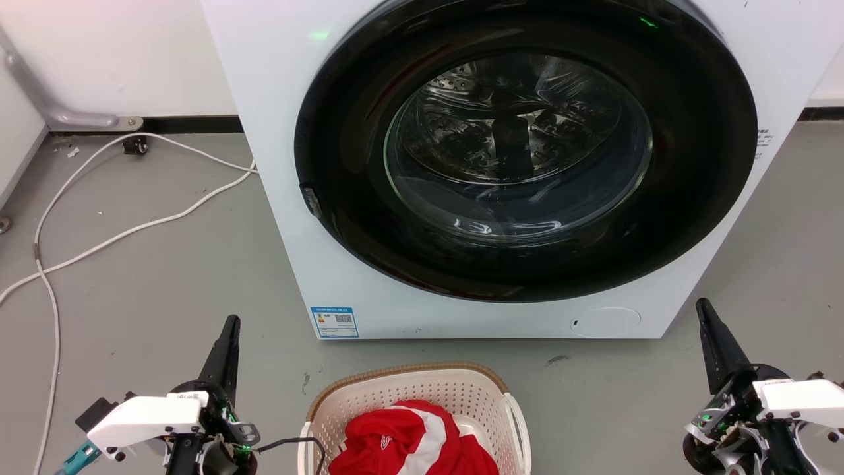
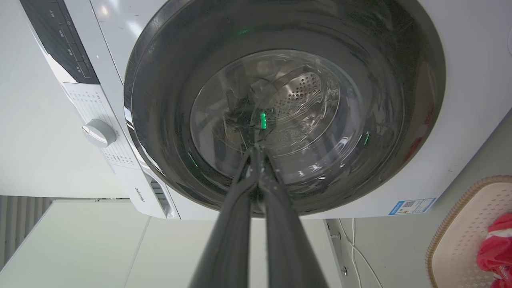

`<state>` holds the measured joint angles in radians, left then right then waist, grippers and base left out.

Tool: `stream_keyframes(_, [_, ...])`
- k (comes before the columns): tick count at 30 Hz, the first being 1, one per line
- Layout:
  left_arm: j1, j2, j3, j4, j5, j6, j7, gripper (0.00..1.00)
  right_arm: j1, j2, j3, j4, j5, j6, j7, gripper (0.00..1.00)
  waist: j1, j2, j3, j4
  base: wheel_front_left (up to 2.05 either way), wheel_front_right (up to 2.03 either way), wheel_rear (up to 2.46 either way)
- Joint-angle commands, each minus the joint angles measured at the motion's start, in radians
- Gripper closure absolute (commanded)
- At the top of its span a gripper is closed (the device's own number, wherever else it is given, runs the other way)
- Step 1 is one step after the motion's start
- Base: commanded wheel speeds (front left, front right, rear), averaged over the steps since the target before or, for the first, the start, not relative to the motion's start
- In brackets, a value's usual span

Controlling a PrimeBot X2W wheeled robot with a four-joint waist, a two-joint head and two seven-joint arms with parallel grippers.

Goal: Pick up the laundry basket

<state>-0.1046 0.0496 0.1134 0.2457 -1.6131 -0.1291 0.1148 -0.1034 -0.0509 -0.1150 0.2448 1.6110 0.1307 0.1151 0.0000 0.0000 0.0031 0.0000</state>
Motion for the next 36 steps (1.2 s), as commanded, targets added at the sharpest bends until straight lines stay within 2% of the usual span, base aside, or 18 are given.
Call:
stream_keyframes(1, [-0.008, 0.001, 0.002, 0.001, 0.000, -0.004, 0.002, 1.00, -0.010, 0.001, -0.001, 0.001, 0.002, 0.000, 0.003, 1.00, 0.0000, 0.0000, 0.000, 0.000, 0.00, 0.00, 0.00])
stream_keyframes(9, [-0.008, 0.001, 0.002, 0.001, 0.000, -0.004, 0.002, 1.00, -0.010, 0.001, -0.001, 0.001, 0.002, 0.000, 0.003, 1.00, 0.0000, 0.0000, 0.000, 0.000, 0.00, 0.00, 0.00])
stream_keyframes(10, [0.000, 0.000, 0.000, 0.000, 0.000, 0.000, 0.000, 0.00, 0.000, 0.000, 0.000, 0.000, 0.000, 0.000, 0.000, 0.00, 0.0000, 0.0000, 0.000, 0.000, 0.00, 0.00, 0.00])
stream_keyframes(11, [0.002, -0.001, -0.001, 0.005, 0.000, 0.000, -0.001, 1.00, 0.003, 0.000, 0.001, 0.004, -0.001, 0.000, -0.001, 1.00, 0.0000, 0.0000, 0.000, 0.000, 0.00, 0.00, 0.00])
stream_keyframes(12, [0.008, -0.001, -0.003, 0.011, 0.000, 0.001, -0.002, 0.00, 0.009, 0.001, 0.002, 0.012, -0.001, 0.000, -0.002, 0.00, 0.0000, 0.0000, 0.000, 0.000, 0.00, 0.00, 0.00])
stream_keyframes(17, [0.014, -0.001, -0.012, -0.004, 0.015, 0.001, -0.027, 0.00, 0.017, 0.001, 0.007, 0.002, -0.025, 0.000, -0.027, 0.00, 0.0000, 0.0000, 0.001, 0.000, 0.00, 0.00, 0.00])
stream_keyframes(23, [0.016, -0.001, -0.001, -0.019, 0.090, 0.001, -0.057, 0.00, 0.022, 0.001, 0.012, -0.026, -0.100, 0.000, -0.057, 0.00, 0.0000, 0.0000, 0.003, 0.000, 0.00, 0.00, 0.00])
stream_keyframes(28, [0.015, -0.001, 0.005, -0.041, 0.178, 0.001, -0.080, 0.00, 0.026, 0.001, 0.021, -0.065, -0.233, 0.000, -0.080, 0.00, 0.0000, 0.0000, 0.005, 0.000, 0.00, 0.00, 0.00])
stream_keyframes(29, [0.016, -0.001, 0.000, -0.057, 0.250, 0.007, -0.093, 0.00, 0.030, 0.001, 0.028, -0.086, -0.305, 0.000, -0.093, 0.00, 0.0000, 0.0000, 0.007, 0.000, 0.00, 0.00, 0.00])
stream_keyframes(36, [0.024, 0.000, -0.031, -0.096, 0.414, 0.041, -0.122, 0.00, 0.040, 0.001, 0.042, -0.112, -0.497, 0.000, -0.122, 0.00, 0.0000, 0.0000, 0.010, 0.000, 0.00, 0.00, 0.00])
